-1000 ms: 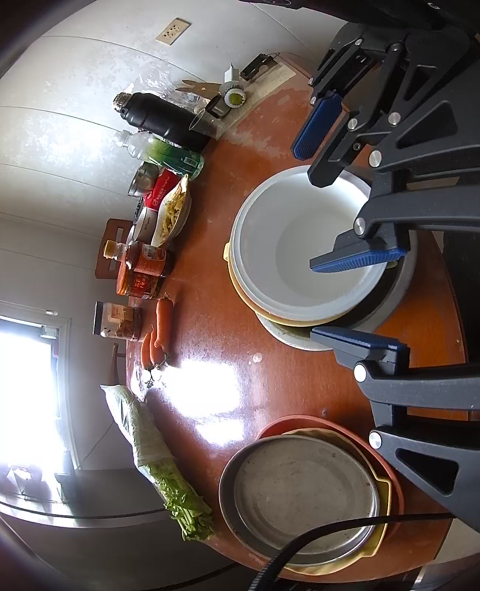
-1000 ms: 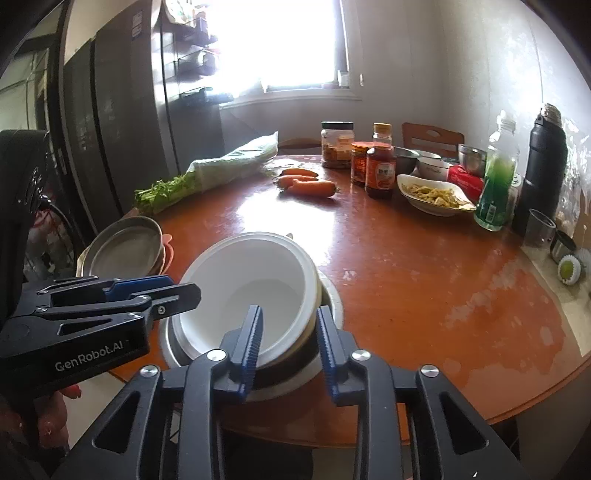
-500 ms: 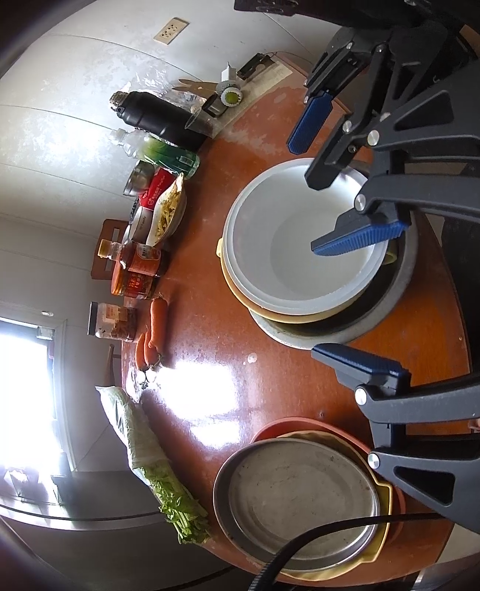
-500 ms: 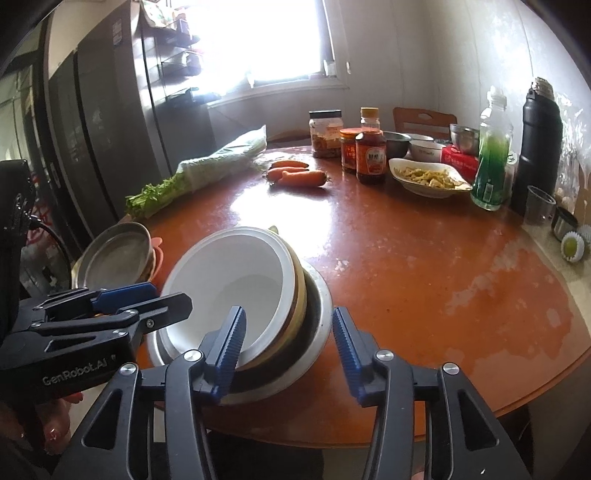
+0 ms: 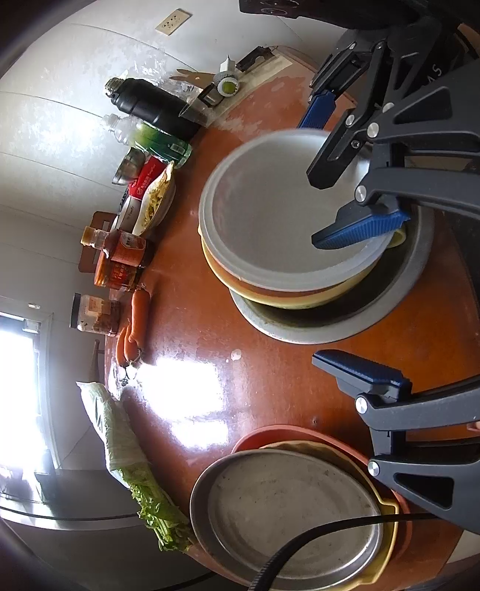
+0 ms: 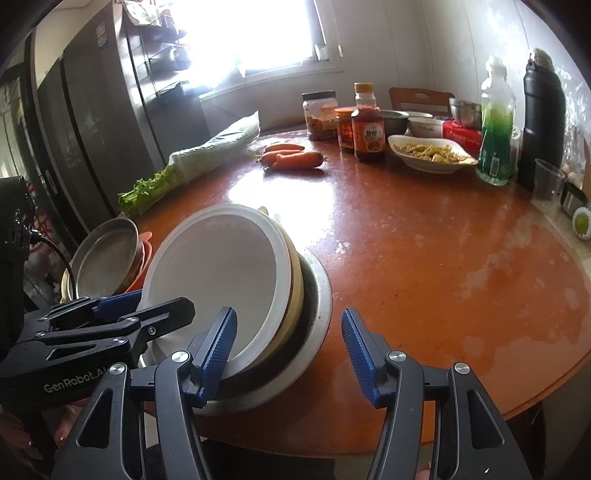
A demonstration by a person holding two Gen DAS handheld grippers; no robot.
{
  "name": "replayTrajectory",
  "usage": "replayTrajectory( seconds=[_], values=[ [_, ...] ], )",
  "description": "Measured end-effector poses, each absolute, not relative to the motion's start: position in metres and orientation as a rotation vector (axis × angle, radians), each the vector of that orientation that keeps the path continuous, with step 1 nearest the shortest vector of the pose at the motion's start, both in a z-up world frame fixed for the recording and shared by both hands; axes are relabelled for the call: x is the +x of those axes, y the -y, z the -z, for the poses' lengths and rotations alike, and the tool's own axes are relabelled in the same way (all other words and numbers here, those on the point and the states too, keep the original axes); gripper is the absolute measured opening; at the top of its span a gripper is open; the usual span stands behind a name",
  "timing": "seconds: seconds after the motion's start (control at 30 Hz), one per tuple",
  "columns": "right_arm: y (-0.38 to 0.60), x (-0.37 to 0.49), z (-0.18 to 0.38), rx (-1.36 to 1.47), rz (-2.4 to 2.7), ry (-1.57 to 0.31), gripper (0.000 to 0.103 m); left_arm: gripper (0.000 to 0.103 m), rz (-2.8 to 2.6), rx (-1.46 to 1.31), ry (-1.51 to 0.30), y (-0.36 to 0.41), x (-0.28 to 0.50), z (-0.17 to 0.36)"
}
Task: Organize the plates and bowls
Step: 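Grasp the rims of the nested bowls with the left gripper, then lift the nested bowls and carry them over the plate stack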
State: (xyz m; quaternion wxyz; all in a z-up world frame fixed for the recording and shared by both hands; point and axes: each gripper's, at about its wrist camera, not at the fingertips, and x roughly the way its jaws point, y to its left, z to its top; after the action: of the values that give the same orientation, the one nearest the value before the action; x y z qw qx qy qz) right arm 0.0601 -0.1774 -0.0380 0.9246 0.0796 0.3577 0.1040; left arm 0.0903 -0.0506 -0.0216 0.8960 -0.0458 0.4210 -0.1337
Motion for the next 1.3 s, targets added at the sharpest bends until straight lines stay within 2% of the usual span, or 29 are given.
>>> replayTrajectory(
  seconds=[0.33, 0.47, 0.7, 1.3],
  values=[
    [0.183, 0.070, 0.049, 0.227, -0.269, -0.745, 0.060, 0.059, 0.295, -0.134, -0.892, 0.047, 0.102, 0.031],
    [0.183, 0.071, 0.051, 0.246, -0.302, -0.743, 0.049, 0.059, 0.303, -0.141, -0.894, 0.050, 0.103, 0.034],
    [0.183, 0.068, 0.049, 0.229, -0.297, -0.744, 0.044, 0.049, 0.324, -0.154, -0.893, 0.055, 0.102, 0.033],
    [0.179, 0.056, 0.034, 0.212, -0.289, -0.713, 0.044, 0.049, 0.329, -0.150, -0.853, 0.051, 0.089, 0.017]
  ],
)
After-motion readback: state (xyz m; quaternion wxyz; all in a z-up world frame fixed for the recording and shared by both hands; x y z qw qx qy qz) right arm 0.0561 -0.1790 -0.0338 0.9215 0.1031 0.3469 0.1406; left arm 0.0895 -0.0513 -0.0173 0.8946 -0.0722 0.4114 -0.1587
